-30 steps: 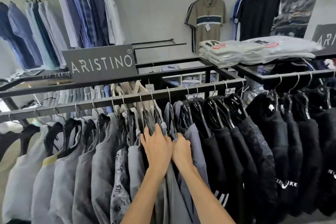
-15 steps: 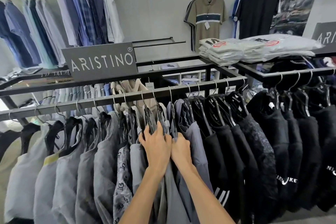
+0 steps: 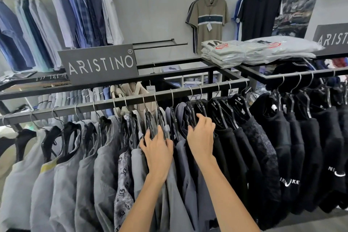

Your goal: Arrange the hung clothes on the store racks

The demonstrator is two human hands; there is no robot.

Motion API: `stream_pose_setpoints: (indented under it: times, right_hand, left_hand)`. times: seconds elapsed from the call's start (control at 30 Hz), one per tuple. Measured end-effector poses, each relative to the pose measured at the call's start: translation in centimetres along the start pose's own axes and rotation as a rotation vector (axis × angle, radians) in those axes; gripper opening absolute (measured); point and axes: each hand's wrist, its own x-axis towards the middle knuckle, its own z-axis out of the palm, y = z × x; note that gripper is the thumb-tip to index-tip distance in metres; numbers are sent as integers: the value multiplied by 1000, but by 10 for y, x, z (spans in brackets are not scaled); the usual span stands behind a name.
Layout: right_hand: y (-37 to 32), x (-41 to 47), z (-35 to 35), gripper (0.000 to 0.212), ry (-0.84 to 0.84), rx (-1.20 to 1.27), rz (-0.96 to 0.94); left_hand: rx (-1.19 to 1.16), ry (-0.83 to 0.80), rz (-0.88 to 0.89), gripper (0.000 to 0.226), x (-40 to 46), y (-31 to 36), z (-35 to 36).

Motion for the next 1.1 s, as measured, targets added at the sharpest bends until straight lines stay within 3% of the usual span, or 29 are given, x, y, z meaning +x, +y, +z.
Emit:
stream_pose_setpoints:
  times: [0.07, 0.13, 0.23, 0.57, 0.67, 0.73, 0.83, 0.93, 1.0, 1.1]
  right_hand:
    - [4, 1, 5, 60, -119, -47, 68]
    - [4, 1, 8, 53, -186, -20, 103]
    - [0, 2, 11, 41, -143, 9, 99]
    - [-4, 0, 17, 43, -156, 34, 73]
    - [-2, -1, 18, 33, -141, 78, 75]
    - [-2, -1, 14, 40, -124, 112, 76]
    - [2, 3, 1, 39, -8, 192, 36]
    - [10, 11, -8, 32, 130, 121, -25]
    - [17, 15, -11, 41, 122, -10, -5]
    - [22, 17, -14, 59, -48, -89, 115]
  left_hand:
    - [-1, 4, 3, 53, 0, -1, 0]
    - [1, 0, 5, 53, 0, -2, 1]
    - [-5, -4, 6, 54, 0, -2, 1]
    - [-2, 2, 0, 54, 0, -1, 3]
    - [3, 0, -9, 53, -1, 0, 3]
    - [17, 0, -14, 53, 0, -1, 4]
    - [47, 1, -18, 54, 0, -1, 6]
    - [121, 77, 33, 58, 1, 2, 3]
    - [135, 150, 109, 61, 3, 13, 0]
    - [-29, 150, 203, 56, 9, 42, -1]
